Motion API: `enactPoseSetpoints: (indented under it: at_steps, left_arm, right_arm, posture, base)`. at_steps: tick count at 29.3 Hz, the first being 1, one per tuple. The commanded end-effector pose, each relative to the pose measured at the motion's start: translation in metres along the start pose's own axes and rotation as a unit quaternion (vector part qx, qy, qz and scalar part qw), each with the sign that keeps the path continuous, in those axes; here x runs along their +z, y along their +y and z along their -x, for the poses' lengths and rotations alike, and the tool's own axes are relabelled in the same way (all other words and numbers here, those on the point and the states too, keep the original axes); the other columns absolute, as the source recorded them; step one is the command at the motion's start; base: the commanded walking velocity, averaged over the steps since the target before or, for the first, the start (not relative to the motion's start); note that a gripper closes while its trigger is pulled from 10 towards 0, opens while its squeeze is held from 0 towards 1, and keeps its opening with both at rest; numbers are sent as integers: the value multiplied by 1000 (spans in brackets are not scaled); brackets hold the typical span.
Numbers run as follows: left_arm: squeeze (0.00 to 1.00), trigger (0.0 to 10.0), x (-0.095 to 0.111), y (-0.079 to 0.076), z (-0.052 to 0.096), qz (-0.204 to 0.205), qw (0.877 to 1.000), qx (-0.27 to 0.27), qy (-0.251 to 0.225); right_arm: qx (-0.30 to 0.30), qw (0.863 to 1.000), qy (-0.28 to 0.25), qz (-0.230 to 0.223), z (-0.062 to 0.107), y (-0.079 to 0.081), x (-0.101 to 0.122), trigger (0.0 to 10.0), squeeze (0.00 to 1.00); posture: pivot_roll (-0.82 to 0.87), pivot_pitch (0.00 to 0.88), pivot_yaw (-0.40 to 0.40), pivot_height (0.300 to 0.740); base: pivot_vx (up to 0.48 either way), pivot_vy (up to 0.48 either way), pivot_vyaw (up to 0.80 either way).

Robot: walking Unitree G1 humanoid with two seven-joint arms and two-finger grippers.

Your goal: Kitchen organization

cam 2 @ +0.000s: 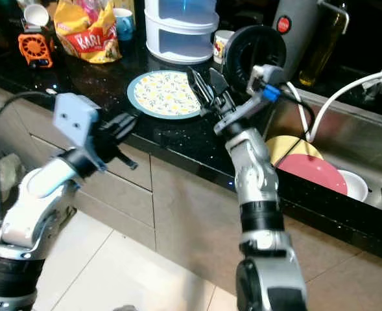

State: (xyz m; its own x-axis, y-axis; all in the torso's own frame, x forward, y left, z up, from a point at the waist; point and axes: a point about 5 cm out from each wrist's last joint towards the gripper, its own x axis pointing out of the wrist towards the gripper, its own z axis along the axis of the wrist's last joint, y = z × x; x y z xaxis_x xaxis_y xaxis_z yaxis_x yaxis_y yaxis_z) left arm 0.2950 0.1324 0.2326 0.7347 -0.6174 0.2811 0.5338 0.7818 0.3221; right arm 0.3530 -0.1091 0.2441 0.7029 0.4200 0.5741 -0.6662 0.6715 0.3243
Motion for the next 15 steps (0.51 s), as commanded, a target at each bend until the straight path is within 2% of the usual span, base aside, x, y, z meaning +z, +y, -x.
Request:
enactPoseSetpoints:
  at_steps: [1,8,15]
  left_arm:
    - [0,10000,-4,-7,-6,4,1000,-14,-1]
    - [0,10000,-7,-7,-9,6,1000,-13,-2]
    - [0,10000,-7,-4,-12,1,1000,-10,-7]
  right_arm:
    - [7,1000,-9,-4,7,5,3,10000,0]
    - [-1,1000,12,1,16,7,-7,10000,0]
    - [-4,1000,18,8,17,8,-7,10000,0]
  posture:
    - [139,0,-24,740]
    - [130,0,-19,740]
    - [129,0,-18,740]
  base:
    - [0,0,0]
    - [0,0,0]
    - [0,0,0]
